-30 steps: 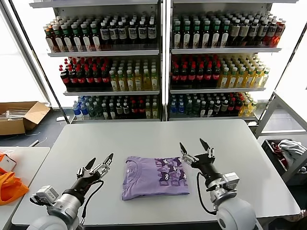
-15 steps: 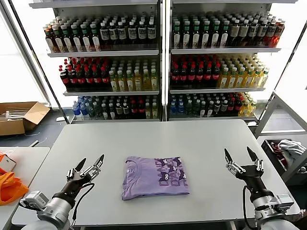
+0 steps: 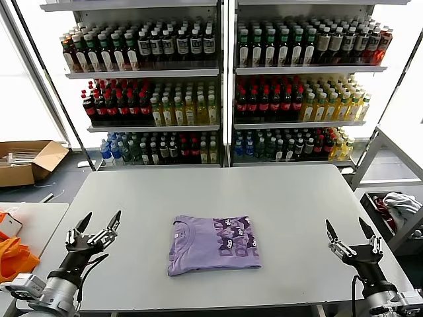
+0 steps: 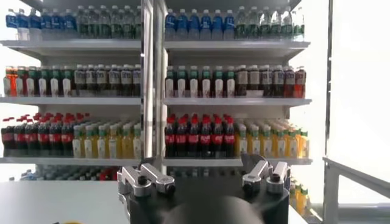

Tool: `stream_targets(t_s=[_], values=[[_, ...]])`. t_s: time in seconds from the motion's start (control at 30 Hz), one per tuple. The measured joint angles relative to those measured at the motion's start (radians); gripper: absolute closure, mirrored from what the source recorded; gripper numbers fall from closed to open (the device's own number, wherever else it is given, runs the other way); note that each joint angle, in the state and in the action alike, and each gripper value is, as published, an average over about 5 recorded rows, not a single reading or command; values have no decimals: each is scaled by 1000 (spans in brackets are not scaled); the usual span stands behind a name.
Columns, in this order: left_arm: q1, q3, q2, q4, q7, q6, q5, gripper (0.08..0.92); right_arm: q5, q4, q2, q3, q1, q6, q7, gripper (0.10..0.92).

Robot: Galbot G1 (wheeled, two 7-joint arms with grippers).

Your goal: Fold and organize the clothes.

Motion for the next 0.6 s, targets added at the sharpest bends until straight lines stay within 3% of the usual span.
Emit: stream_targets(t_s=[0.6], values=[[44,-123,-86,-5,182,-128,176,177,-61,31,38,2,-67,30,-40,203]])
